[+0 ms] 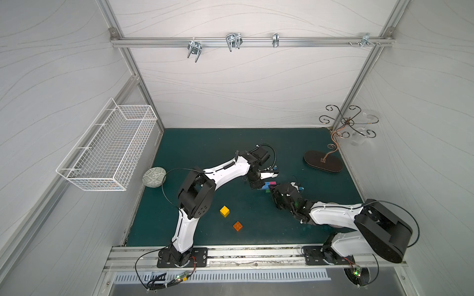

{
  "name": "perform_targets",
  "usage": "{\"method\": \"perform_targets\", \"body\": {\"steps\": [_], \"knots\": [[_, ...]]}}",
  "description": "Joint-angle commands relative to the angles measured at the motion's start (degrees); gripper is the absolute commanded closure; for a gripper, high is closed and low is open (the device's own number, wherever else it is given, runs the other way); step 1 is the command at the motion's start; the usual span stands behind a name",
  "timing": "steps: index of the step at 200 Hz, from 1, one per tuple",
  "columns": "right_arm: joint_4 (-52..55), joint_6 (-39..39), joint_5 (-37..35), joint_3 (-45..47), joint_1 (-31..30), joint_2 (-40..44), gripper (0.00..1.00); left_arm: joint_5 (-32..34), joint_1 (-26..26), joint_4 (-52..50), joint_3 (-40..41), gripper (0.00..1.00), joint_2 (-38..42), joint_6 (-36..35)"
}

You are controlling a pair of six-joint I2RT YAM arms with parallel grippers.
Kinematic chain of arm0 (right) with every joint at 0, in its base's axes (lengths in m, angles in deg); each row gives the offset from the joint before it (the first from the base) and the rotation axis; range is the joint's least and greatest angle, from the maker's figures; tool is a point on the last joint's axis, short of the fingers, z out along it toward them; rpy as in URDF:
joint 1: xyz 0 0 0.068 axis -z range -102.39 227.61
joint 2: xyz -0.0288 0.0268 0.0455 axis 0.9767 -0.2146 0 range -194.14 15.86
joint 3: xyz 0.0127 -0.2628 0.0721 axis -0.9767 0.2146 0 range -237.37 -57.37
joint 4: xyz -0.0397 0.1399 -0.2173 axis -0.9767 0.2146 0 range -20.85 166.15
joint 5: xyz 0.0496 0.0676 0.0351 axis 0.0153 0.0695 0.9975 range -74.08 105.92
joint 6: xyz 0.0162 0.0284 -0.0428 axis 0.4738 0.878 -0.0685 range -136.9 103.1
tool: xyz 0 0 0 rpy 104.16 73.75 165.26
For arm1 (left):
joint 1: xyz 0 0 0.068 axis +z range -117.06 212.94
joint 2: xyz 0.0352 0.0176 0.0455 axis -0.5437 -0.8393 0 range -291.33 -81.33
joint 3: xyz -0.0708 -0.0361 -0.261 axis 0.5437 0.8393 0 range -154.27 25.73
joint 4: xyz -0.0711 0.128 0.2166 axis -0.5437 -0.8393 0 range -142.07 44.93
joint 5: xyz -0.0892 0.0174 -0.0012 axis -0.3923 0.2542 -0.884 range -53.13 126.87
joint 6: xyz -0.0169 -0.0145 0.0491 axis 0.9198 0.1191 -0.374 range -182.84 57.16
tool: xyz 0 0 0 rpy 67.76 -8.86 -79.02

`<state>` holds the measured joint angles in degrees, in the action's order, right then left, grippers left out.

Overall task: Assemble the number 4 with lego
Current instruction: Assemble the lego brick with the lego brick.

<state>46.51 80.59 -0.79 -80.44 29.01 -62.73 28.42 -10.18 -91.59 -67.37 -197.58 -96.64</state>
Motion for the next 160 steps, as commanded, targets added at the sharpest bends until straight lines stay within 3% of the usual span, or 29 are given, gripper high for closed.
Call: {"method": "perform_targets", "body": {"steps": [1, 160], "knots": [[9.22, -0.75, 0.45, 2.51, 0.25, -1.93, 0.44, 0.28, 0.41, 2.05, -0.42, 0.57, 2.26, -0.46], [9.27, -2.25, 0.36, 1.93, 0.56, -1.53, 0.41, 0.91, 0.65, 2.83, 2.37, 0.42, 7.64, 1.31]]}}
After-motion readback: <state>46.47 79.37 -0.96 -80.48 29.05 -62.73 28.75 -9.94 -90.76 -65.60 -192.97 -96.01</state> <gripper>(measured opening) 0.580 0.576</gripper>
